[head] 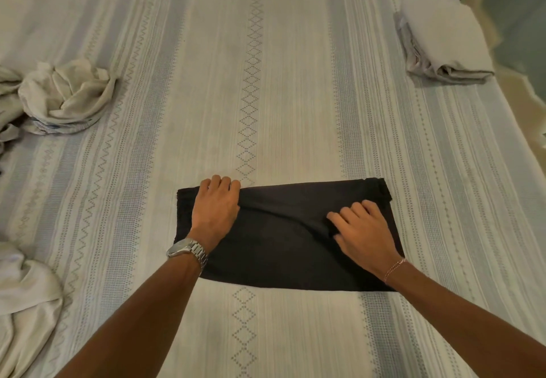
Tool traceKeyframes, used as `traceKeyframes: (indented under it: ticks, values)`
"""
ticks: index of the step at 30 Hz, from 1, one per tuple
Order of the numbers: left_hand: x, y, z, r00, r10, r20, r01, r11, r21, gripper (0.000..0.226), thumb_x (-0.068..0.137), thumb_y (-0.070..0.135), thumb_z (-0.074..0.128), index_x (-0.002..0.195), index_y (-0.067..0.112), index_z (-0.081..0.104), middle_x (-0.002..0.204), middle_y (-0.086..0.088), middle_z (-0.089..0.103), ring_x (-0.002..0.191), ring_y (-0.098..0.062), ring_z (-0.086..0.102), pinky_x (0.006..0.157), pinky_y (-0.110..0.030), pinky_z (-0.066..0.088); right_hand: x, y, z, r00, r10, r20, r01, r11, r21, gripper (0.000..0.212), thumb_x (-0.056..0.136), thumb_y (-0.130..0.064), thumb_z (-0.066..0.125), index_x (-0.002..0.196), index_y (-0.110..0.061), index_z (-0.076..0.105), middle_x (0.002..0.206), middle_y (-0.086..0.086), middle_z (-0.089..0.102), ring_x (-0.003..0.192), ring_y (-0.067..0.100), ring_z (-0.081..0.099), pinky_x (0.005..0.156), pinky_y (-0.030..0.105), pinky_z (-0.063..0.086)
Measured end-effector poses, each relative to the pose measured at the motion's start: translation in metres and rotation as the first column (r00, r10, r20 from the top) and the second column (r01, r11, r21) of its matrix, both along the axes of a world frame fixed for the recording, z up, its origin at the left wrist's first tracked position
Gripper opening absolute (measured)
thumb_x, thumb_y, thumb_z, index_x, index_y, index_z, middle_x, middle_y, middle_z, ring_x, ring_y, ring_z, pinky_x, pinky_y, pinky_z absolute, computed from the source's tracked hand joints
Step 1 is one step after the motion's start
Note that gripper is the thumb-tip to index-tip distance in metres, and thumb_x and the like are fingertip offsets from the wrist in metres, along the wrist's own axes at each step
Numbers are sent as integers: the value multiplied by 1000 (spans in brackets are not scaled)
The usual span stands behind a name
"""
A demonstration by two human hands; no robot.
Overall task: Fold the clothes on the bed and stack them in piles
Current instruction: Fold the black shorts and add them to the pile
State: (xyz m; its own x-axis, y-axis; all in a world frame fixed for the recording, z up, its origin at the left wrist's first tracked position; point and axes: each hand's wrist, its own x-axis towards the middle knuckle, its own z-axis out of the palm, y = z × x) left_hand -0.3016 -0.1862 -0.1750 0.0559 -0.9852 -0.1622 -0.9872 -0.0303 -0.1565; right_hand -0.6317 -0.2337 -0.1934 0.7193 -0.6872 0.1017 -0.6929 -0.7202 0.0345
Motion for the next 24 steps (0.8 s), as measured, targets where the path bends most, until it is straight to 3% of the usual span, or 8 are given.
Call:
traceKeyframes:
  ticks: [5,8,11,15,17,19,22,24]
  values:
    - [4,1,4,1000,-25,9,24,997,76,33,75,17,82,101,9,63,96,-13,64,89,-31,57,84,-45,51,6,-1,10,995,-59,-78,60,998,2,23,82,-27,73,95,-8,70,96,13,63,91,31,58,90,47,46]
    - [7,2,4,999,-20,-50,24,996,88,35,83,14,77,112,7,60,112,-16,59,97,-32,56,85,-44,52,2,-5,11,986,-113,-124,126,986,107,34,78,-27,78,106,-11,67,101,11,64,89,29,62,76,43,56]
    - [12,5,4,999,-41,-33,44,994,105,35,87,18,73,116,11,57,113,-12,60,96,-28,58,88,-42,51,-5,-7,12,983,-108,-151,133,976,170,36,81,-28,75,112,-14,66,99,6,64,83,25,61,64,37,55]
    - [16,5,9,995,-58,-79,60,998,30,36,80,37,63,107,15,54,100,-6,60,88,-25,54,86,-42,48,-14,-11,22,980,-139,-144,164,969,184,38,80,-40,59,110,-20,70,97,-1,65,86,21,60,78,37,50]
    - [11,2,11,985,-92,-147,88,996,-31,49,73,52,54,106,15,54,100,-5,58,88,-24,52,86,-42,47,-10,-14,25,983,-182,20,175,968,182,39,86,-41,50,110,-18,70,104,1,66,94,21,59,83,37,48]
    - [0,-1,8,973,-132,-190,114,988,-104,55,80,55,49,115,14,56,110,-7,58,96,-26,53,89,-43,47,2,-18,25,969,-205,138,178,966,187,42,97,-39,42,123,-15,64,121,5,63,111,24,57,94,40,47]
    - [-20,-2,-4,961,-129,-244,97,985,-141,54,97,51,38,132,13,54,133,-14,55,115,-33,55,98,-48,49,16,-26,10,978,-208,-19,206,946,251,56,107,-49,26,153,-20,41,158,11,38,146,33,35,117,55,32]
    - [-25,7,-17,964,-34,-262,10,996,-91,57,102,52,29,139,14,50,142,-14,51,126,-33,51,108,-48,42,7,-29,-6,952,-252,-172,295,904,309,64,105,-59,13,161,-29,22,168,10,19,155,36,15,121,64,18]
